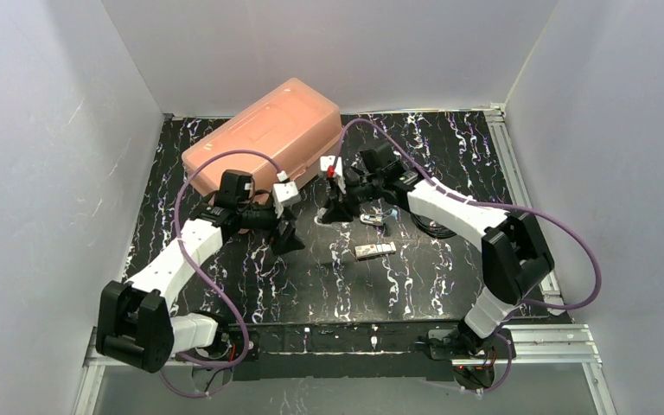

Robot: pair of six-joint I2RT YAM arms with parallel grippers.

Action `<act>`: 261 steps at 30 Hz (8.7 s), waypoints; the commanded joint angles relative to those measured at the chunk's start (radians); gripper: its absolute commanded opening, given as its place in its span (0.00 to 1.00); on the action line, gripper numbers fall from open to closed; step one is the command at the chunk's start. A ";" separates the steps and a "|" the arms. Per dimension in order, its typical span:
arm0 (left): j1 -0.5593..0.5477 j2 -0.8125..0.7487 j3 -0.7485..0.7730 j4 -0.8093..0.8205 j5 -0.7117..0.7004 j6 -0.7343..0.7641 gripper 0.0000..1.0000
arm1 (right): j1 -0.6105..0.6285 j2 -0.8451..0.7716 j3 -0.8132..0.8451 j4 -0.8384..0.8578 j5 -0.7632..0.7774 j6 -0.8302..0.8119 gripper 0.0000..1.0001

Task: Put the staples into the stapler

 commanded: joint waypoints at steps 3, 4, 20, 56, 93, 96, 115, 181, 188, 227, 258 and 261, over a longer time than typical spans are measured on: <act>-0.066 0.070 0.109 0.111 0.105 -0.078 0.89 | -0.034 -0.053 -0.030 0.101 -0.155 0.160 0.01; -0.080 0.082 0.118 0.126 0.102 -0.085 0.89 | -0.036 -0.055 -0.030 0.099 -0.160 0.159 0.01; -0.156 0.250 0.195 0.178 0.167 -0.119 0.48 | -0.051 -0.063 -0.049 0.154 -0.186 0.221 0.01; -0.187 0.273 -0.065 0.563 -0.118 -0.238 0.00 | -0.423 -0.328 -0.305 0.041 -0.181 0.080 0.61; -0.327 0.307 -0.259 0.727 -0.385 -0.189 0.57 | -0.388 -0.383 -0.469 -0.180 0.167 -0.112 0.64; -0.327 0.274 -0.264 0.727 -0.383 -0.181 0.67 | -0.346 -0.374 -0.491 -0.134 0.215 -0.069 0.62; -0.319 0.157 -0.200 0.570 -0.302 -0.120 0.86 | -0.275 -0.188 -0.426 -0.052 0.259 0.105 0.49; -0.302 0.147 -0.191 0.565 -0.304 -0.115 0.86 | -0.208 -0.127 -0.376 -0.061 0.466 0.132 0.29; -0.302 0.147 -0.192 0.565 -0.302 -0.111 0.86 | -0.208 -0.125 -0.375 -0.065 0.480 0.133 0.30; -0.302 0.148 -0.189 0.565 -0.302 -0.104 0.86 | -0.192 -0.121 -0.345 -0.108 0.504 0.122 0.18; -0.301 0.143 -0.191 0.565 -0.300 -0.101 0.86 | -0.191 -0.090 -0.346 -0.099 0.510 0.136 0.27; -0.301 0.141 -0.191 0.565 -0.299 -0.101 0.86 | -0.190 -0.096 -0.346 -0.100 0.510 0.136 0.25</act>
